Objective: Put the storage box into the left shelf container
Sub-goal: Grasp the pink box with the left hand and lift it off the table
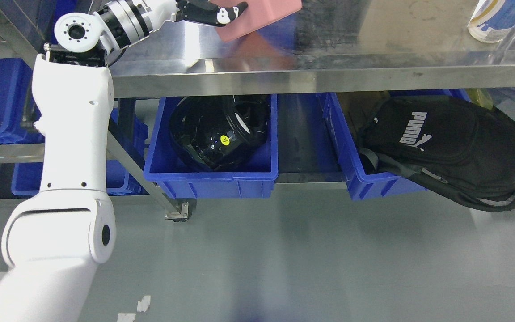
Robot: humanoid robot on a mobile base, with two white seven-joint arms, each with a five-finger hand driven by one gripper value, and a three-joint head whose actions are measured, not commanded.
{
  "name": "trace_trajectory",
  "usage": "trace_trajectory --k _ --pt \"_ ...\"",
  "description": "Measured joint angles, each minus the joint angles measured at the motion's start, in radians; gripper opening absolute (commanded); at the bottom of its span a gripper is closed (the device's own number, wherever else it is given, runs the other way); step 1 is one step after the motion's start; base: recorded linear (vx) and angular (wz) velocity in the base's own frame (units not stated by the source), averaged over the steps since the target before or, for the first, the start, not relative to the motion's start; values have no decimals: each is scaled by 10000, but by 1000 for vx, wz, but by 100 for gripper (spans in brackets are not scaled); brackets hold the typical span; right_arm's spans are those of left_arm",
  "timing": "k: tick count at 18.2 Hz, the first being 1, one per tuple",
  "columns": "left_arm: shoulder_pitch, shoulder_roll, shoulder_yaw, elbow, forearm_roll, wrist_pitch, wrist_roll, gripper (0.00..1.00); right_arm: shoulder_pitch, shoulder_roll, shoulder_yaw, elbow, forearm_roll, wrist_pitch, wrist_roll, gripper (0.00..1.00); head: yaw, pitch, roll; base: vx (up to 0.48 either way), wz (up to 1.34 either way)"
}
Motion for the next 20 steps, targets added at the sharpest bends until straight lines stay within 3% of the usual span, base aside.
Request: trace_trajectory --k 6,9,14,20 --pt "513 -75 476 -807 2665 -52 568 2 0 0 0 0 0 29 34 100 0 0 0 0 0" --pt "1391 -97 410 -1695 3366 -218 1887 2 0 0 0 0 0 29 36 100 0 0 0 -1 -8" --pt "3372 -125 -103 -3827 3958 -461 5115 2 0 0 0 0 0 13 37 100 0 0 0 0 0" --pt "5472 -149 -866 -5948 4229 -1542 6284 3 0 0 0 0 0 3 50 100 0 0 0 0 2"
